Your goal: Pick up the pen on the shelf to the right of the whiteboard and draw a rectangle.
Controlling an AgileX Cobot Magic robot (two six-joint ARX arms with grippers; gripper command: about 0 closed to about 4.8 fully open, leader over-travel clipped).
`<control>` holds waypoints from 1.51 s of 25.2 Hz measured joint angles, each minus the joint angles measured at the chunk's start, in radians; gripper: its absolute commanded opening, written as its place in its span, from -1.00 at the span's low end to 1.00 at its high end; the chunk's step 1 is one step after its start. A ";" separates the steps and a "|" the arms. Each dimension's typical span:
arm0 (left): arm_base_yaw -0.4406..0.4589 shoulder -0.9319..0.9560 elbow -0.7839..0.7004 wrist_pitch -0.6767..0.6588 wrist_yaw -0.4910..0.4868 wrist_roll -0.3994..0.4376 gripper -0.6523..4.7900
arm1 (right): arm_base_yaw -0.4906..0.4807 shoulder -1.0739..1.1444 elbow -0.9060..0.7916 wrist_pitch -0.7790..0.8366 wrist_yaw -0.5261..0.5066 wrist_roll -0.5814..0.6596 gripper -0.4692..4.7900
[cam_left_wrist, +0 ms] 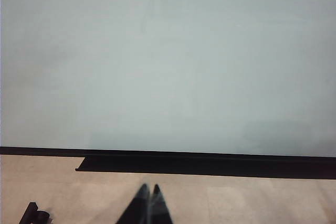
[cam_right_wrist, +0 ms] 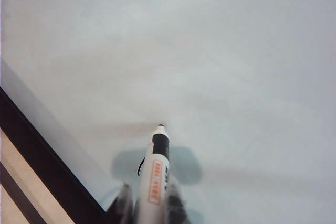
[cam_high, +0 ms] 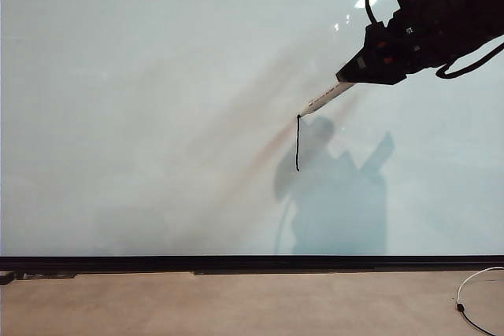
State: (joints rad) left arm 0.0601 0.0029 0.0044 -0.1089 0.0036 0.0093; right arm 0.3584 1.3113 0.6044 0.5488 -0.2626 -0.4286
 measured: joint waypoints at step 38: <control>0.000 0.000 0.000 0.000 0.000 0.000 -0.78 | 0.026 -0.036 -0.119 0.020 -0.053 0.134 -0.84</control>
State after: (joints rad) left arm 0.0601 0.0029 0.0044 -0.1085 0.0036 0.0093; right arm 0.3840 1.2755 0.4850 0.5686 -0.3161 -0.2951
